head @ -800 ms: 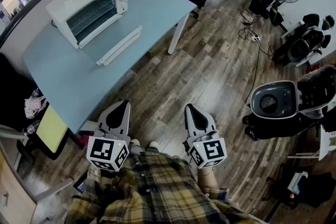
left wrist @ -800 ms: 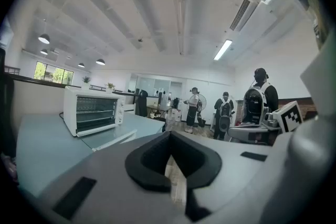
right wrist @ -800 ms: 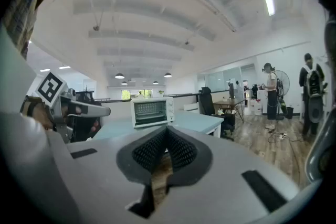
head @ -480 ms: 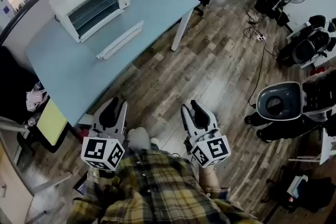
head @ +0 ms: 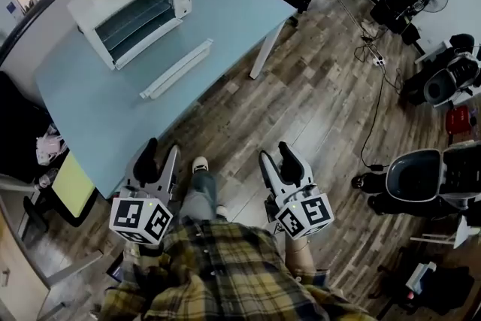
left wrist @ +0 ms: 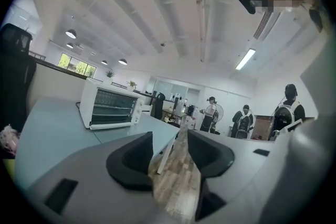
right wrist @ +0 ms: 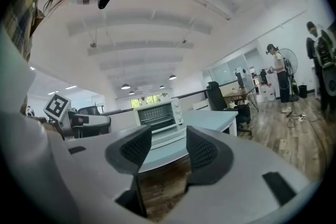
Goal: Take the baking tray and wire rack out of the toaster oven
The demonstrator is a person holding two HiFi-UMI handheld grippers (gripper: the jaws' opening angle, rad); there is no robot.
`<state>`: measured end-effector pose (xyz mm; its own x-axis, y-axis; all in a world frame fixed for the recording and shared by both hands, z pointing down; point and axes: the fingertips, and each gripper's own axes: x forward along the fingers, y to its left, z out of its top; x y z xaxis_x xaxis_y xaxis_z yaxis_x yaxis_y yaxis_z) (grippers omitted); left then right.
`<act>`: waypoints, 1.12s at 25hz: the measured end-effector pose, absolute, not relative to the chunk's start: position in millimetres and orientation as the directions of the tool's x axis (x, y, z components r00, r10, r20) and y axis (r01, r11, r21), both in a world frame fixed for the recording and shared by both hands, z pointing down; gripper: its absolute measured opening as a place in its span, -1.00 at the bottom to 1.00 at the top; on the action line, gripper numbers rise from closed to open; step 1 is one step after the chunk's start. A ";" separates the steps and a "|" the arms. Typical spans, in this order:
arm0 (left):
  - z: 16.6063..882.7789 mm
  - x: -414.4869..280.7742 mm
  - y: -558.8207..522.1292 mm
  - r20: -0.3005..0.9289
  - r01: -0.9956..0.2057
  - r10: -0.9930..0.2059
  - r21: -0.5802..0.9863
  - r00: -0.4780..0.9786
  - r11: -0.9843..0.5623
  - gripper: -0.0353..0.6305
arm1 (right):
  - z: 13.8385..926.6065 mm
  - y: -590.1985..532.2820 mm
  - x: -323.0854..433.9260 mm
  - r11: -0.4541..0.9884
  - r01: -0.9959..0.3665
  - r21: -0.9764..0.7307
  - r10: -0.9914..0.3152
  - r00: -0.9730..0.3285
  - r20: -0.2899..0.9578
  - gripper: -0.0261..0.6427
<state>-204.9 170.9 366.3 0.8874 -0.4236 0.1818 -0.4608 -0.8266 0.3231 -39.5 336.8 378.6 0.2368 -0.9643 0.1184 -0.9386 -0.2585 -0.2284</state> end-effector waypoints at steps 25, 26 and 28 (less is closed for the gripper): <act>383.3 -152.2 -29.5 0.186 -0.530 -0.501 0.420 0.845 -0.737 -0.06 | 380.5 101.5 21.4 -0.088 -0.954 -0.287 -0.989 0.049 0.138 -0.22; 386.1 -156.6 -35.7 0.193 -0.547 -0.517 0.423 0.834 -0.723 -0.06 | 384.0 90.8 20.9 -0.070 -0.953 -0.294 -0.989 0.027 0.148 -0.22; 392.2 -165.1 -48.4 0.208 -0.582 -0.552 0.429 0.808 -0.690 -0.06 | 388.7 69.3 20.9 -0.036 -0.951 -0.308 -0.988 -0.013 0.156 -0.22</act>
<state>-165.1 -48.4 392.2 0.8075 -0.5517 0.2085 -0.5825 -0.6904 0.4291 20.9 69.3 388.7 -0.0130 -0.9877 0.1559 -0.9508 -0.0361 -0.3078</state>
